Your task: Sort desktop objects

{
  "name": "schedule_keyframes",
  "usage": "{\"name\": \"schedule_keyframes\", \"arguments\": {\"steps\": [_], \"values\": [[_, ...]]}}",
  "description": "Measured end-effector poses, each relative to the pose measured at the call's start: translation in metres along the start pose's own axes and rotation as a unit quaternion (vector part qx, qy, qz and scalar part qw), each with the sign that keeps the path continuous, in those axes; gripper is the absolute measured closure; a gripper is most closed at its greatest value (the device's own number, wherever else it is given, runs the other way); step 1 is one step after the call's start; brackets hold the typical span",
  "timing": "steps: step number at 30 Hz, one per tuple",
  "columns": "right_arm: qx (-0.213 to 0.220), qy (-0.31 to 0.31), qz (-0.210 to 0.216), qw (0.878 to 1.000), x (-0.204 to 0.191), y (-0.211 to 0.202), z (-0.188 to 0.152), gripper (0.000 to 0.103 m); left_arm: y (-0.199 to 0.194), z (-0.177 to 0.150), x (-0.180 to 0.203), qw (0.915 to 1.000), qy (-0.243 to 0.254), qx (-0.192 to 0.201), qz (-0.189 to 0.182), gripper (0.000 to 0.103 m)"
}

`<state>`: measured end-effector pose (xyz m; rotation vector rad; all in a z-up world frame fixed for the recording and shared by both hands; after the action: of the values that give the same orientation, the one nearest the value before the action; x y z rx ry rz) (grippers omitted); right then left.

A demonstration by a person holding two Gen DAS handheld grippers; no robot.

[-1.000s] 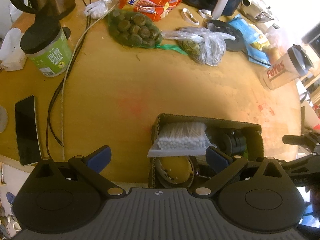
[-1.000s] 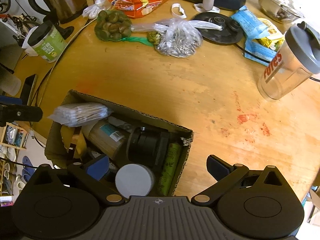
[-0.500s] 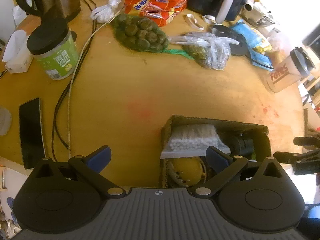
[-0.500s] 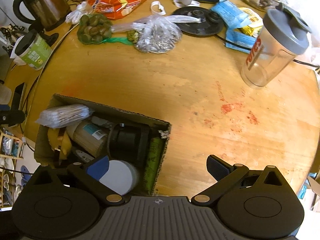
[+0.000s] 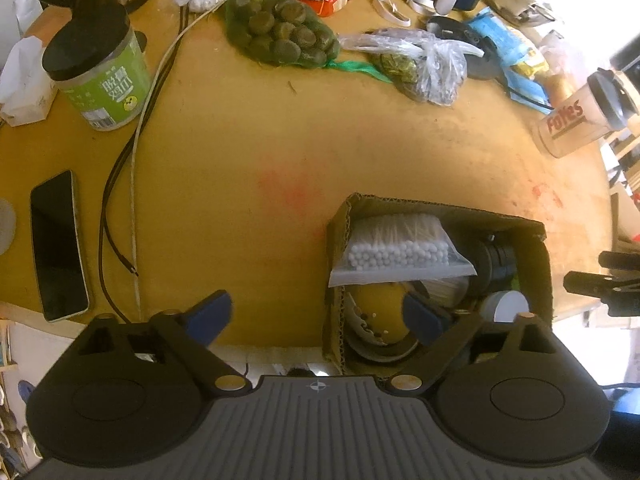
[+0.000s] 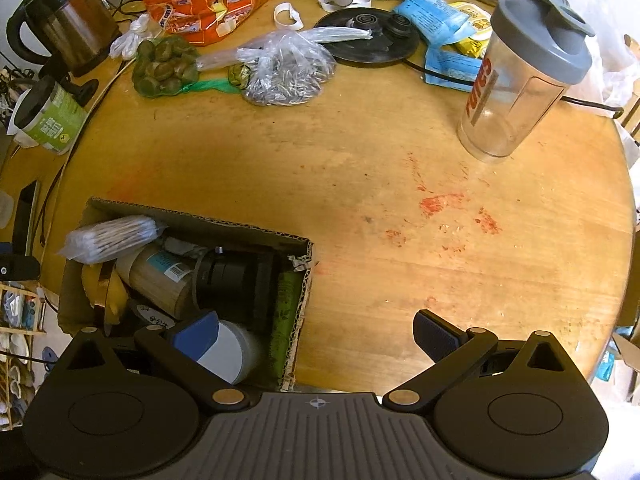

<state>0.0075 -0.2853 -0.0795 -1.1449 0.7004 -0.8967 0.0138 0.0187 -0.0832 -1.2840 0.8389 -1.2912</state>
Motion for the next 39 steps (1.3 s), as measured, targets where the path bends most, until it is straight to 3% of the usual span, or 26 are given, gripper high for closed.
{"name": "schedule_keyframes", "arguments": {"steps": [8, 13, 19, 27, 34, 39], "values": [[0.003, 0.001, -0.003, 1.000, 0.001, -0.003, 0.009, 0.000, -0.008, 0.010, 0.006, 0.9998, -0.011, 0.015, 0.000, 0.009], [-0.018, -0.006, -0.023, 1.000, -0.001, -0.010, 0.016, 0.000, -0.024, 0.012, 0.019, 0.9997, -0.012, 0.018, -0.012, 0.009], [-0.050, -0.008, -0.031, 0.998, -0.013, -0.028, 0.019, 0.000, -0.036, -0.001, 0.041, 0.9999, -0.006, -0.010, -0.002, 0.009], [-0.073, -0.016, -0.018, 0.997, -0.039, -0.050, 0.003, 0.000, -0.038, -0.045, 0.062, 0.9983, 0.020, -0.052, 0.016, 0.009], [-0.084, -0.012, -0.005, 0.996, -0.049, -0.055, -0.013, 0.000, -0.035, -0.061, 0.057, 0.9972, 0.003, -0.072, 0.020, 0.009], [-0.082, -0.009, -0.006, 0.997, -0.050, -0.055, -0.016, 0.000, -0.040, -0.061, 0.053, 0.9977, -0.008, -0.066, 0.017, 0.008]]}}
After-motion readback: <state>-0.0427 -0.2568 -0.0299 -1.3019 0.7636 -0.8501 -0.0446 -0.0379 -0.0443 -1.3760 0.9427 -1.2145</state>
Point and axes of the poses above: each gripper's, at about its wrist camera, not at the fingertips, and y roughly the way its jaws point, x to its right, z to its top, the point moved 6 cm from there along y, roughly the way its jaws point, and after that the axes turned 13 degrees about -y, right-handed, at the moved point
